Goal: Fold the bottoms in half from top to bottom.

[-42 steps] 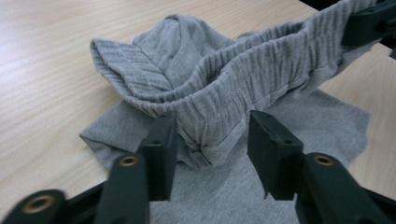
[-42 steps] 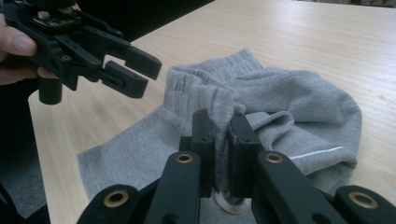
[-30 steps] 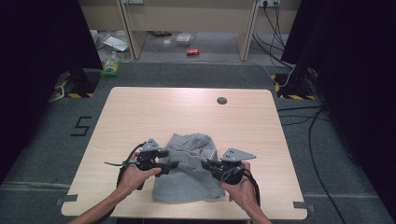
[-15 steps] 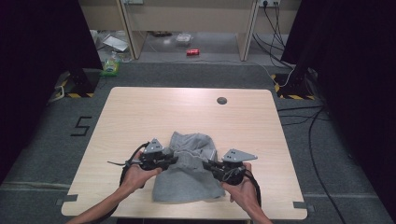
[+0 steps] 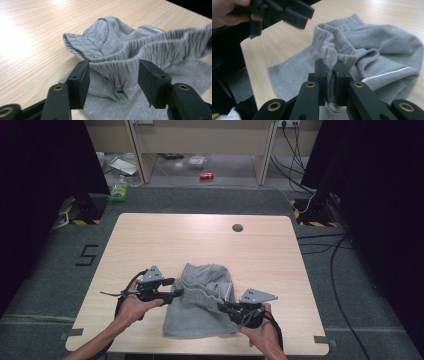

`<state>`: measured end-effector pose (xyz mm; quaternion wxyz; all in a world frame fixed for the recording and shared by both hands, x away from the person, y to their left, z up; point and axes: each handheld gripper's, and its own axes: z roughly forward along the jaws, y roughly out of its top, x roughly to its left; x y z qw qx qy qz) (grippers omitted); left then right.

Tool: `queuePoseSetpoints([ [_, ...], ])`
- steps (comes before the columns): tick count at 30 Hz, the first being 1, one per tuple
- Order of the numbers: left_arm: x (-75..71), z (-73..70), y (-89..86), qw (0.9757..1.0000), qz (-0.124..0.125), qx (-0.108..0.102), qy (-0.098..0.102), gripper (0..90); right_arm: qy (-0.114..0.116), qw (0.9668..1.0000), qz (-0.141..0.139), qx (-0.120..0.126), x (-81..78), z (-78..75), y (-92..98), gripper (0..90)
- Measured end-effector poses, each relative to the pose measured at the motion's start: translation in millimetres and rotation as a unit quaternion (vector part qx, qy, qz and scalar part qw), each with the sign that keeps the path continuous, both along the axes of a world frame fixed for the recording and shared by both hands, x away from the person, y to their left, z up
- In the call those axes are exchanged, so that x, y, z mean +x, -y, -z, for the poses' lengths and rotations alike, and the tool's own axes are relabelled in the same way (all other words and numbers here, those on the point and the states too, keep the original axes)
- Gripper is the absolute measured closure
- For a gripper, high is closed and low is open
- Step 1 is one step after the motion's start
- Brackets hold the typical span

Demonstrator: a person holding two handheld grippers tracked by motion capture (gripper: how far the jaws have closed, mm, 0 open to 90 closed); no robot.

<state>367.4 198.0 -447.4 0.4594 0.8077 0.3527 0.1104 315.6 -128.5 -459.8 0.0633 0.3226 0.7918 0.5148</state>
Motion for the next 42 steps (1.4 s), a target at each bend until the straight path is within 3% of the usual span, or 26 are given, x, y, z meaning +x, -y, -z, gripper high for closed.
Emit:
queuePoseSetpoints([
  [6, 11.2, 2.5, -2.2, 0.999, -0.021, -0.023, -0.03, 37.3, -0.011, 0.9996, -0.016, -0.021, -8.1, 14.3, 3.4, 80.3],
  [10, 15.9, 3.9, -0.2, 0.9985, -0.025, -0.027, -0.042, 35.9, -0.03, 0.9989, -0.008, -0.034, -14.3, 21.2, 5.1, 67.2],
  [13, 18.1, 3.6, 2.1, 0.9979, -0.026, -0.031, -0.05, 34.4, -0.019, 0.9993, -0.002, -0.032, -17.9, 14.3, 5.6, 59.8],
  [18, 23.8, 0.7, 4.0, 0.9976, -0.035, -0.034, -0.049, 32.5, 0.001, 0.9992, 0.005, -0.041, -16.1, -1.2, -0.4, 55.8],
  [23, 29.4, 0.0, 10.8, 0.9972, -0.037, -0.035, -0.056, 29.8, -0.021, 0.9975, 0.001, -0.067, -8.6, 2.8, -13.9, 48.9],
  [27, 32.9, 3.4, 14.6, 0.9968, -0.04, -0.022, -0.066, 28.3, -0.034, 0.996, 0.003, -0.082, -7.1, 11.1, -18.2, 49.5],
  [31, 37.2, 10.2, 17.1, 0.9953, -0.049, -0.019, -0.081, 26.1, -0.033, 0.996, 0.012, -0.082, -7.3, 13.3, -12.1, 65.4],
  [34, 38.7, 10.1, 20.9, 0.9953, -0.05, -0.021, -0.08, 25.5, -0.03, 0.9962, 0.004, -0.082, -10.1, 13.6, -11.2, 71.8],
  [42, 41.9, 11.4, 30.4, 0.9951, -0.047, -0.009, -0.086, 26.4, -0.022, 0.9971, 0.0, -0.073, -15.8, 10.0, -13.2, 65.6],
])
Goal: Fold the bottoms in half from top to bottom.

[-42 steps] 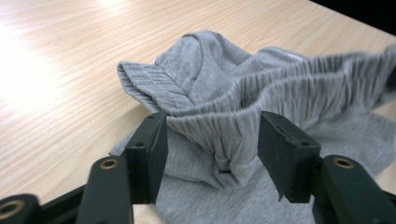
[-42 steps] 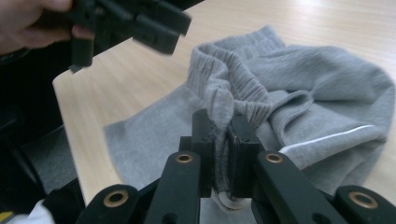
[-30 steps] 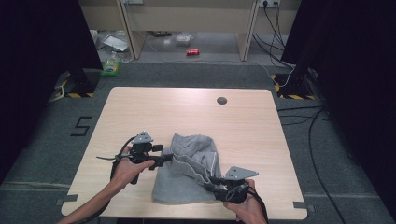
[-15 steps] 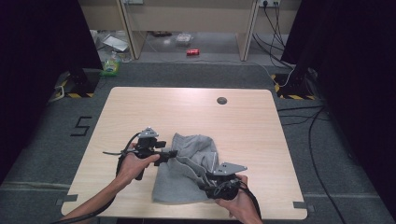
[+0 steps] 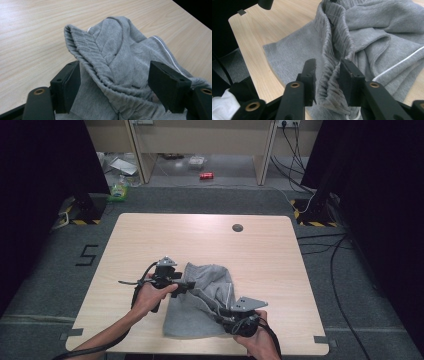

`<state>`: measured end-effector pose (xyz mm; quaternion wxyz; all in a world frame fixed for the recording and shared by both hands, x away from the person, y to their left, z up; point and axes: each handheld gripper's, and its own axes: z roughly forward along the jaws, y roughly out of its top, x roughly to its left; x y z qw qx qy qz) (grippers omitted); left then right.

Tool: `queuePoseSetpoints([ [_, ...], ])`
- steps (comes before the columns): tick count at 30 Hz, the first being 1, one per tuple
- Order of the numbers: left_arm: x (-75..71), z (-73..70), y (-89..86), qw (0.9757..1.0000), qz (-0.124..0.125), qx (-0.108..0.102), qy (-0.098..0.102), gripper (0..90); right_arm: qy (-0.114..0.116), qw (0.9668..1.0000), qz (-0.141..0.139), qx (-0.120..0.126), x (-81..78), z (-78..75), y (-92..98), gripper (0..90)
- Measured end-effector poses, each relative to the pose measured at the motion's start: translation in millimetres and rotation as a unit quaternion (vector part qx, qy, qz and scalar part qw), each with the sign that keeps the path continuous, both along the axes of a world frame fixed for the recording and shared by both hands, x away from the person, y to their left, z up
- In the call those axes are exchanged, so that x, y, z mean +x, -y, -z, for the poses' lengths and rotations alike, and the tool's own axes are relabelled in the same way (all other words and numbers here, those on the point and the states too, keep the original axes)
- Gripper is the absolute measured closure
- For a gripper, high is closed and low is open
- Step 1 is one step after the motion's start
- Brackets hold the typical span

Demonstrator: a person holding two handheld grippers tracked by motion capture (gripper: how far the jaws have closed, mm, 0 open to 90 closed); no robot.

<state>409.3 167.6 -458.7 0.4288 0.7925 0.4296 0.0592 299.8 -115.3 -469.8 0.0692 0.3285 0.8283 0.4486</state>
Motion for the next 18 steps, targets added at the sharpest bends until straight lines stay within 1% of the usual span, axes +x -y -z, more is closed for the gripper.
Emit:
queuePoseSetpoints([
  [1, 1.9, 1.1, -1.2, 1.0, -0.005, 0.0, -0.001, 28.1, -0.001, 1.0, 0.001, 0.002, -0.1, 0.6, 0.2, 65.2],
  [2, 4.1, 2.6, -2.7, 1.0, -0.007, -0.002, -0.007, 30.9, -0.003, 1.0, 0.001, 0.002, -0.1, 1.3, 0.5, 64.9],
  [4, 7.0, 6.1, -4.7, 0.9996, -0.006, -0.016, -0.02, 37.6, -0.008, 1.0, 0.002, 0.002, 0.0, 3.1, 1.1, 64.3],
  [6, 7.4, 7.9, -3.4, 0.9998, 0.0, -0.011, -0.016, 48.2, -0.012, 0.9999, 0.003, 0.004, 0.5, 5.7, 1.6, 64.3],
  [7, 7.1, 8.3, -2.6, 0.9997, 0.006, -0.014, -0.018, 51.8, -0.016, 0.9998, 0.005, 0.006, 0.3, 6.7, 1.5, 64.2],
  [8, 6.5, 8.3, -2.0, 0.9998, 0.009, -0.013, -0.014, 57.5, -0.017, 0.9998, 0.004, 0.005, 0.2, 7.2, 1.6, 64.3],
  [9, 5.2, 7.7, -1.3, 0.9999, 0.01, -0.006, -0.003, 62.8, -0.019, 0.9998, 0.004, 0.004, -0.3, 7.4, 1.5, 64.4],
  [11, 1.0, 5.4, -0.6, 0.9997, 0.017, 0.001, 0.02, 76.3, -0.015, 0.9999, 0.004, 0.005, -1.1, 7.0, 1.8, 65.5],
  [12, -2.3, 3.1, -0.1, 0.9992, 0.024, 0.007, 0.03, 80.3, -0.013, 0.9999, 0.004, 0.005, -2.0, 6.1, 2.1, 65.7],
  [14, -9.6, -2.4, 1.9, 0.998, 0.039, 0.018, 0.047, 81.7, -0.006, 1.0, 0.005, -0.003, -3.2, 5.1, 3.5, 65.8],
  [15, -14.5, -6.3, 3.7, 0.9967, 0.047, 0.025, 0.06, 82.0, -0.006, 1.0, 0.006, -0.005, -3.4, 5.5, 4.6, 65.6],
  [16, -17.5, -8.7, 5.0, 0.996, 0.054, 0.03, 0.065, 82.2, -0.007, 0.9999, 0.01, -0.006, -3.7, 6.7, 5.6, 64.8],
  [17, -21.8, -11.8, 6.6, 0.9949, 0.06, 0.032, 0.074, 82.4, -0.009, 0.9999, 0.012, -0.007, -3.8, 7.6, 6.0, 63.5],
  [18, -26.7, -14.7, 8.5, 0.9932, 0.069, 0.041, 0.084, 82.4, -0.011, 0.9998, 0.013, -0.01, -3.9, 8.8, 6.5, 60.8],
])
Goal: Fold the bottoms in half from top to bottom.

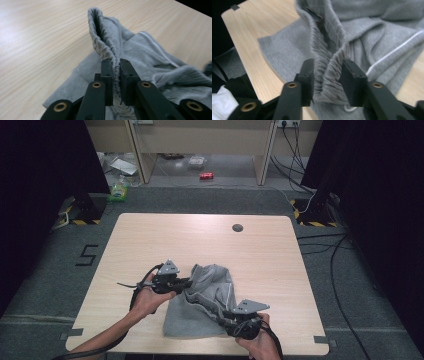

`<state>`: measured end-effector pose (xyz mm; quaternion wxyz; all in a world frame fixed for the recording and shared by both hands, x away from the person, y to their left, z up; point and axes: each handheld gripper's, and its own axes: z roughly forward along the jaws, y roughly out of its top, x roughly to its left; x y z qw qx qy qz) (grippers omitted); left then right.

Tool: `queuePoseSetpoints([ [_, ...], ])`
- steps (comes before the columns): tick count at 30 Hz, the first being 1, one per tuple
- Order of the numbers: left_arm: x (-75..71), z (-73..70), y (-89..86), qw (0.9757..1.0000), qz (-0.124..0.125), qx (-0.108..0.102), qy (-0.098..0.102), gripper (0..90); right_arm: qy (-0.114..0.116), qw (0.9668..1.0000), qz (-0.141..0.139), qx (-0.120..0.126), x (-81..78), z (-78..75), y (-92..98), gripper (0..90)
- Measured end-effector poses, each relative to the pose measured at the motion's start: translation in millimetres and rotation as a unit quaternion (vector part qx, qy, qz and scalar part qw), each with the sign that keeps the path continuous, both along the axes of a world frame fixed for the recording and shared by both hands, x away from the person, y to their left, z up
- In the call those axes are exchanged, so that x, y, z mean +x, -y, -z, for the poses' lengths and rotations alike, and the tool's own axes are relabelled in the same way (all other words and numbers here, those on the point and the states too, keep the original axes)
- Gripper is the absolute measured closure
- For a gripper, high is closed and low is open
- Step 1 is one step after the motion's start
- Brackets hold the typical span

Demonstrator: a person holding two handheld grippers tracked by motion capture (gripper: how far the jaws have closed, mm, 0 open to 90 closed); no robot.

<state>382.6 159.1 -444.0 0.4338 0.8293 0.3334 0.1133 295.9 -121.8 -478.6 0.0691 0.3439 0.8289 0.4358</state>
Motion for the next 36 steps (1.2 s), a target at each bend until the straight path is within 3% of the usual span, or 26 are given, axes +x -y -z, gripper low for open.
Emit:
queuePoseSetpoints([
  [3, -13.8, -7.1, 3.5, 0.9994, 0.025, 0.017, 0.018, 82.6, -0.012, 0.9999, 0.009, -0.001, -0.7, 3.4, 0.3, 53.3],
  [5, -20.4, -10.6, 4.0, 0.9988, 0.036, 0.023, 0.026, 82.5, -0.011, 0.9999, 0.006, -0.006, -0.9, 5.0, -1.1, 53.1],
  [11, -37.2, -7.5, 6.6, 0.9974, 0.057, 0.029, 0.032, 82.5, 0.006, 0.9988, -0.04, -0.028, -3.9, 4.7, -6.6, 81.9],
  [14, -44.5, -9.5, 3.7, 0.997, 0.067, 0.023, 0.031, 82.5, 0.024, 0.9983, -0.047, -0.026, -8.7, -5.1, -0.9, 85.4],
  [18, -56.7, -8.6, 3.9, 0.9958, 0.083, 0.024, 0.032, 82.0, 0.031, 0.9975, -0.054, -0.033, -16.5, -10.7, 3.5, 85.3],
  [20, -61.0, -3.8, 6.9, 0.9952, 0.09, 0.028, 0.026, 80.8, 0.023, 0.9966, -0.064, -0.047, -18.6, -5.4, 2.2, 81.9],
  [21, -61.9, -0.8, 8.3, 0.995, 0.094, 0.028, 0.021, 79.9, 0.008, 0.9963, -0.069, -0.052, -18.3, -0.3, 1.2, 77.6],
  [22, -63.0, 2.9, 9.8, 0.9949, 0.096, 0.028, 0.017, 78.7, -0.004, 0.9971, -0.061, -0.047, -18.1, 4.7, 0.4, 70.1],
  [24, -65.8, 9.8, 11.9, 0.9944, 0.101, 0.029, 0.008, 76.0, -0.012, 0.9981, -0.048, -0.036, -16.7, 6.9, 1.0, 64.2],
  [27, -67.7, 12.3, 13.1, 0.9943, 0.105, 0.012, -0.01, 62.9, 0.01, 0.9995, -0.03, -0.008, -14.0, -7.2, 5.9, 55.5],
  [31, -66.0, -1.5, 11.0, 0.9949, 0.098, -0.025, -0.003, 53.5, 0.028, 0.9995, -0.009, 0.013, -4.2, -27.1, 10.3, 51.1],
  [34, -62.4, -10.4, 7.7, 0.9955, 0.09, -0.029, 0.006, 52.3, 0.043, 0.9989, -0.005, 0.02, 5.0, -37.1, 8.7, 50.9],
  [36, -56.6, -11.3, 3.9, 0.9964, 0.08, -0.027, 0.004, 51.6, 0.035, 0.9992, -0.007, 0.017, 9.2, -37.8, 4.4, 50.6],
])
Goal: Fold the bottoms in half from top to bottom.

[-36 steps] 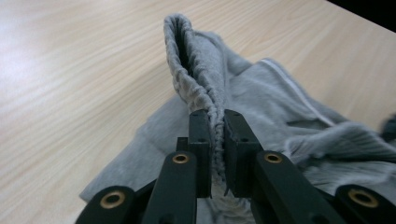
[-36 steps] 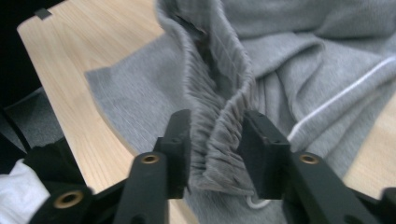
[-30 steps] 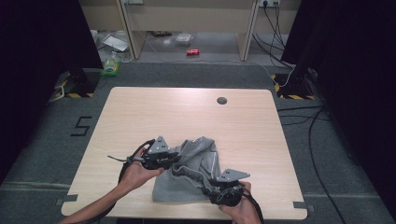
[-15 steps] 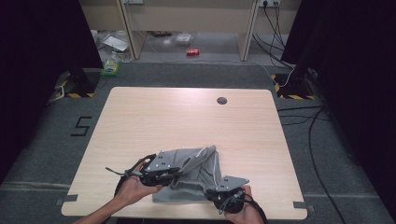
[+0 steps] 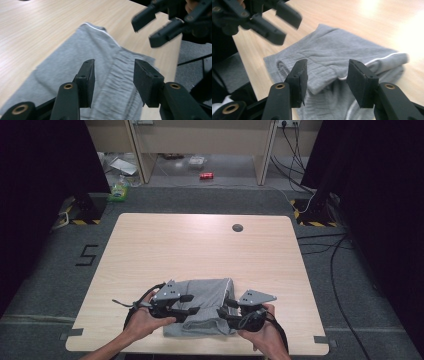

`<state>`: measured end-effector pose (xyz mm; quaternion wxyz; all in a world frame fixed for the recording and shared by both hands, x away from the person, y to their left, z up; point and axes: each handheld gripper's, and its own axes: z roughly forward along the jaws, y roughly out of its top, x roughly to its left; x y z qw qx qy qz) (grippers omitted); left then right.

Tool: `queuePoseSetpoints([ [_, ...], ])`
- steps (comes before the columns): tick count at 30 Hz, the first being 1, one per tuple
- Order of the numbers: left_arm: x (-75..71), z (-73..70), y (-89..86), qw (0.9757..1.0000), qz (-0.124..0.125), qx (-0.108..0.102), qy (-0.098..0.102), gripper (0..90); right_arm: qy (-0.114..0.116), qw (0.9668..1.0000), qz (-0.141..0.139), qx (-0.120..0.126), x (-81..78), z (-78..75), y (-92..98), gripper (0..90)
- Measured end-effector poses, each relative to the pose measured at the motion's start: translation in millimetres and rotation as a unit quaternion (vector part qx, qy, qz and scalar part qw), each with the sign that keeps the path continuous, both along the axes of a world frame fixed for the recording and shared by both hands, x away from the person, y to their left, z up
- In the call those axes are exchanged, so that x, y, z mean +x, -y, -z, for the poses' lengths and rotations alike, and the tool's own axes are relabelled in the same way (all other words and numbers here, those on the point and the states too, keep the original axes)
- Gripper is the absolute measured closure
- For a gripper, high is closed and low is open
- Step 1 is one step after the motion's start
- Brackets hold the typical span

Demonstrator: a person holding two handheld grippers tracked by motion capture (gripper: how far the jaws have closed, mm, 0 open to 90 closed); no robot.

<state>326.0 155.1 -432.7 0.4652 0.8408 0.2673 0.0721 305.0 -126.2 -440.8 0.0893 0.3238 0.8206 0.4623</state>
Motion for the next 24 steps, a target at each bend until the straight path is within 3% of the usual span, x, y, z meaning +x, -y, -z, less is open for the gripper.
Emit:
queuePoseSetpoints([
  [3, 10.2, 6.1, -7.4, 0.9996, -0.027, 0.001, -0.008, 50.4, -0.028, 0.9995, -0.002, -0.011, 2.1, 9.0, -9.2, 48.3],
  [6, 20.2, 20.8, -15.8, 0.9982, -0.05, 0.009, -0.032, 47.8, -0.044, 0.9986, -0.005, -0.028, 1.8, 21.3, -14.9, 47.7],
  [9, 27.4, 35.2, -24.7, 0.9961, -0.069, 0.02, -0.052, 45.0, -0.064, 0.9975, -0.008, -0.029, -0.3, 32.3, -18.8, 48.2],
  [11, 31.4, 41.7, -28.7, 0.9944, -0.08, 0.016, -0.067, 43.0, -0.067, 0.9975, -0.004, -0.023, -0.1, 35.9, -20.6, 55.4],
  [15, 34.5, 48.9, -32.9, 0.9928, -0.09, 0.017, -0.078, 41.0, -0.054, 0.9982, -0.023, 0.003, 0.6, 31.6, -19.3, 80.9],
  [17, 33.5, 48.8, -33.0, 0.9931, -0.087, 0.015, -0.077, 40.5, -0.042, 0.9986, -0.029, 0.009, -2.0, 25.9, -18.4, 84.4],
  [20, 30.0, 49.0, -30.9, 0.9935, -0.081, 0.017, -0.078, 40.1, -0.039, 0.9986, -0.036, 0.002, -4.8, 19.8, -18.3, 80.8],
  [24, 26.4, 50.4, -28.6, 0.9939, -0.075, 0.021, -0.078, 39.4, -0.037, 0.9993, -0.007, 0.005, -8.1, 10.1, -13.6, 59.1],
])
